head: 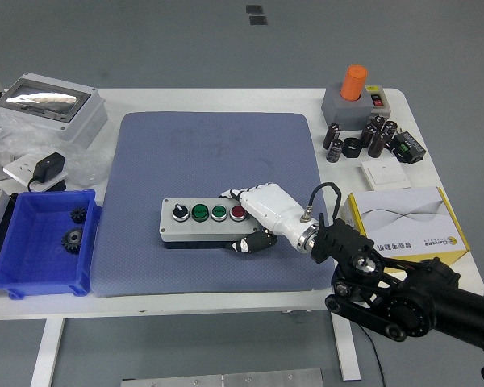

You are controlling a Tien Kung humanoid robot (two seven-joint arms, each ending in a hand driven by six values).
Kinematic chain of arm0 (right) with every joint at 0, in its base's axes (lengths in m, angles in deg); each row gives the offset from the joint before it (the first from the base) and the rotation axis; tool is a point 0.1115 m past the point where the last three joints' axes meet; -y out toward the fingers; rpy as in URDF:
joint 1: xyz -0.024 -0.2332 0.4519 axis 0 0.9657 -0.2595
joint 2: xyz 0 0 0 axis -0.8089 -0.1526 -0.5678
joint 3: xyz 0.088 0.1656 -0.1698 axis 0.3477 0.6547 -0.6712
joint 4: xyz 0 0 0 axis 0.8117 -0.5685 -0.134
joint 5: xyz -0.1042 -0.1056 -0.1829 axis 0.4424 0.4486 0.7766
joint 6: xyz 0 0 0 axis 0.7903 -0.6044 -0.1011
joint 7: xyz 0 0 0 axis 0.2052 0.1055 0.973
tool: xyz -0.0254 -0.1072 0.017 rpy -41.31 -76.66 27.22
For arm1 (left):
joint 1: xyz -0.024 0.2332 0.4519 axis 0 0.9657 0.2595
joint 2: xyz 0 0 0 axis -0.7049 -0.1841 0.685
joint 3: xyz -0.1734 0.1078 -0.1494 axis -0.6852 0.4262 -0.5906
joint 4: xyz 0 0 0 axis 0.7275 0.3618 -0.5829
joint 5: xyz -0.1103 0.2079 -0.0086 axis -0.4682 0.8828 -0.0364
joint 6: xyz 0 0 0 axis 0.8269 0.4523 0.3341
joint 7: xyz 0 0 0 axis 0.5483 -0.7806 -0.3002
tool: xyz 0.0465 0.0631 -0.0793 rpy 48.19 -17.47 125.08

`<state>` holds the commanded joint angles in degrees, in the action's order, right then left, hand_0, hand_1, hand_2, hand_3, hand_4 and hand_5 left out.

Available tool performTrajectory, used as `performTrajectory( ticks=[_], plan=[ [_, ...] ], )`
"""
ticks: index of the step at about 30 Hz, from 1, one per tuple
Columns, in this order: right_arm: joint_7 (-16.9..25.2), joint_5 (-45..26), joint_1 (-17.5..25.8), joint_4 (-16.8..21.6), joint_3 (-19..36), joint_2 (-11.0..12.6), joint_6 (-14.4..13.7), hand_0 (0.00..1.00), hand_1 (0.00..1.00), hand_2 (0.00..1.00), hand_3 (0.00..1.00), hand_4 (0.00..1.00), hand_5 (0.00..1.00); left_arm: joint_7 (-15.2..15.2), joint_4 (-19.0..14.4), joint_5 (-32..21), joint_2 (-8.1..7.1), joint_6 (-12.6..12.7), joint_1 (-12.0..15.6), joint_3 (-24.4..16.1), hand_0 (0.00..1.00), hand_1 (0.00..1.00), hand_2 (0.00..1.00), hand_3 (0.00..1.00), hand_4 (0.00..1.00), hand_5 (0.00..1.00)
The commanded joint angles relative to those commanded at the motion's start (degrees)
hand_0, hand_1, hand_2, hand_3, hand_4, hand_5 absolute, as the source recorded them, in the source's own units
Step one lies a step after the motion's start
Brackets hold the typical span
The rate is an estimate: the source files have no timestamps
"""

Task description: Pick up the button,place it on the desk,press the button,press the button

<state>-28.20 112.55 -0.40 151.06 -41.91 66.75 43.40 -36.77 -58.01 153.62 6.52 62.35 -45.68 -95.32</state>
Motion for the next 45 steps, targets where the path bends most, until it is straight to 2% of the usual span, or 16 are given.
performTrajectory(
  ticks=[1,6,7,12,13,18,19,23,24,30,31,36,37,42,43,45],
  plan=[
    [-0.10,-0.05,0.03,0.05,0.03,0.02,0.29,0.148,0.378,0.491,0.595,0.555,0.002,-0.01,0.00,-0.01,0.00,0.00,0.00,0.01,0.696,0.674,0.660,0.792,0.616,0.898],
    [-0.67,-0.19,0.16,0.22,0.05,0.12,2.10,0.148,0.378,0.491,0.595,0.555,0.002,-0.07,-0.02,-0.04,-0.05,0.01,-0.02,0.01,0.696,0.674,0.660,0.792,0.616,0.898],
    [-0.76,-0.16,0.17,0.24,0.07,0.13,2.33,0.531,0.630,0.648,0.691,0.680,0.025,-0.07,-0.02,-0.05,-0.05,0.00,-0.02,0.02,0.696,0.674,0.659,0.791,0.616,0.899],
    [-0.98,0.01,0.25,0.49,0.32,0.27,2.98,0.531,0.630,0.648,0.691,0.680,0.025,-0.22,-0.05,-0.06,-0.04,-0.05,0.02,0.04,0.696,0.674,0.659,0.791,0.616,0.899],
    [-0.99,0.01,0.26,0.56,0.36,0.31,3.03,0.849,0.735,0.734,0.780,0.733,0.077,-0.22,-0.04,-0.06,-0.04,-0.06,0.02,0.04,0.696,0.673,0.658,0.791,0.616,0.899],
    [-0.91,-0.06,0.33,0.95,0.57,0.52,2.98,0.849,0.735,0.734,0.780,0.733,0.077,-0.26,-0.04,-0.07,-0.04,-0.10,0.05,0.05,0.696,0.673,0.658,0.791,0.616,0.899],
    [-0.87,-0.11,0.35,1.05,0.62,0.56,3.00,0.977,0.828,0.824,0.851,0.798,0.145,-0.26,-0.03,-0.06,-0.05,-0.12,0.06,0.05,0.696,0.672,0.658,0.790,0.616,0.901],
    [-0.80,-0.20,0.41,1.44,0.80,0.73,2.99,0.977,0.828,0.824,0.851,0.798,0.145,-0.34,-0.03,-0.05,-0.03,-0.22,0.07,0.05,0.696,0.672,0.658,0.790,0.616,0.901],
    [-0.79,-0.20,0.42,1.56,0.85,0.78,2.97,0.998,0.858,0.874,0.913,0.845,0.200,-0.39,-0.03,-0.03,-0.03,-0.27,0.08,0.03,0.696,0.673,0.657,0.790,0.612,0.899],
    [-0.85,-0.23,0.46,2.19,1.11,1.04,3.46,0.998,0.858,0.874,0.913,0.845,0.200,-0.68,0.08,0.27,-0.06,-0.55,0.14,0.00,0.696,0.673,0.657,0.790,0.612,0.899],
    [-0.85,-0.19,0.48,2.33,1.20,1.08,3.60,0.998,0.864,0.883,0.926,0.898,0.257,-0.73,0.13,0.31,-0.07,-0.62,0.16,0.02,0.696,0.672,0.656,0.790,0.609,0.898],
    [-0.77,-0.07,0.51,3.02,1.77,1.33,4.43,0.998,0.864,0.883,0.926,0.898,0.257,-1.10,0.20,0.31,-0.03,-0.92,0.22,0.11,0.696,0.672,0.656,0.790,0.609,0.898],
    [-0.79,-0.11,0.53,3.27,1.95,1.46,4.78,0.998,0.881,0.902,0.939,0.936,0.294,-1.23,0.20,0.30,-0.03,-1.01,0.22,0.12,0.696,0.671,0.655,0.789,0.608,0.893],
    [-1.10,-0.92,0.42,5.37,3.20,2.50,8.14,0.998,0.881,0.902,0.939,0.936,0.294,-2.41,0.01,0.14,-0.11,-1.58,0.24,0.12,0.696,0.671,0.655,0.789,0.608,0.893],
    [-1.22,-1.09,0.36,6.12,3.68,2.77,9.39,0.998,0.959,0.973,0.998,0.941,0.303,-2.83,-0.05,0.03,-0.14,-1.79,0.24,0.16,0.696,0.671,0.651,0.788,0.596,0.880],
    [-1.35,-1.25,0.24,7.64,4.61,3.31,11.41,0.998,0.959,0.973,0.998,0.941,0.303,-3.44,-0.16,-0.08,-0.18,-2.12,0.21,0.22,0.696,0.671,0.651,0.788,0.596,0.880]
  ],
)
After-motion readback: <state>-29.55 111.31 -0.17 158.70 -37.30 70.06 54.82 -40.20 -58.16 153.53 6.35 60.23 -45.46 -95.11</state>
